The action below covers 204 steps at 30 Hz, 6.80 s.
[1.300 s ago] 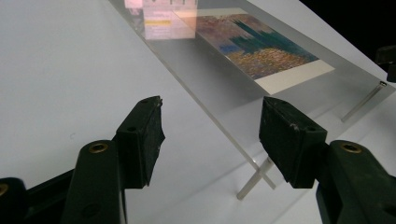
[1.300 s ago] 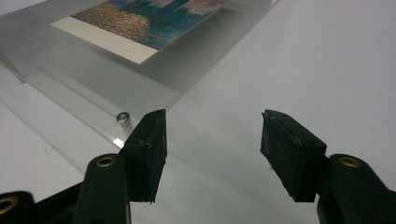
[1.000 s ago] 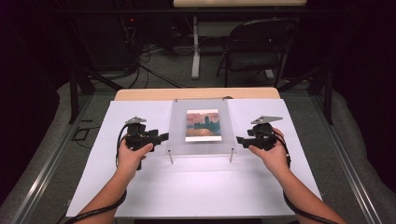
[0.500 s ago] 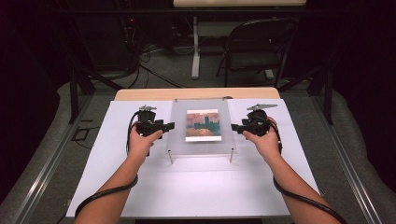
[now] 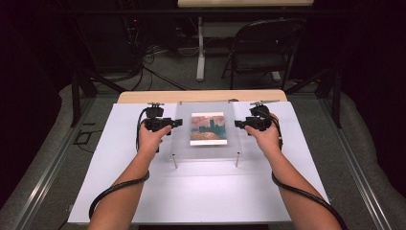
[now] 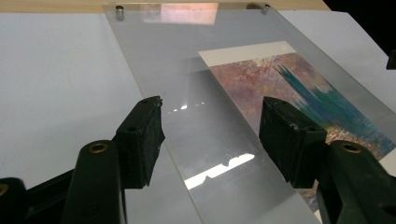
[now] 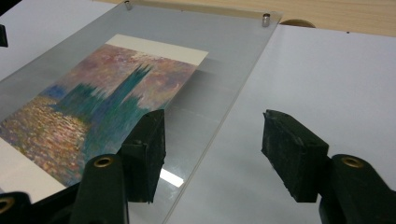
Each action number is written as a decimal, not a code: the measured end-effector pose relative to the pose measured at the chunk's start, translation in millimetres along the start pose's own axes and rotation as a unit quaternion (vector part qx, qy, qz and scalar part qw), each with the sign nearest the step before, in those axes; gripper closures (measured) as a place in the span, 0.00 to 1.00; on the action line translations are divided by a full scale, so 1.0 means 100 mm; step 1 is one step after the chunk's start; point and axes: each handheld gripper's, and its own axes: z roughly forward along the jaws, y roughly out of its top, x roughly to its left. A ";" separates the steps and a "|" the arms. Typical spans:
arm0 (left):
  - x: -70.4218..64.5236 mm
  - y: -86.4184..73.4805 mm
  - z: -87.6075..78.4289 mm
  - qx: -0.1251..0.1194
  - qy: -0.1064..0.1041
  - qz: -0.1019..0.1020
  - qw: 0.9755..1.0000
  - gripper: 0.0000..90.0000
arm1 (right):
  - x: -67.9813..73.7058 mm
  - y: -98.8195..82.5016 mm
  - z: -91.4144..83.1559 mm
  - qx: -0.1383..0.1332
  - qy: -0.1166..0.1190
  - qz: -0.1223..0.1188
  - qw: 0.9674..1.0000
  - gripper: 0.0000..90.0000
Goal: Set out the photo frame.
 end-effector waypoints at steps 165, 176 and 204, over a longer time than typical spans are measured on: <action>-0.32 -0.22 -0.57 -0.104 -0.032 0.008 0.994 0.62 | 0.58 -0.03 -0.47 -0.091 -0.003 -0.048 0.995 0.45; -0.37 -0.26 -0.69 -0.113 -0.033 0.021 0.993 0.65 | 0.61 -0.07 -0.60 -0.099 -0.002 -0.056 0.993 0.51; -0.65 -0.78 -1.33 -0.162 -0.058 0.090 0.981 0.81 | 0.90 -0.52 -1.31 -0.159 0.005 -0.104 0.982 0.78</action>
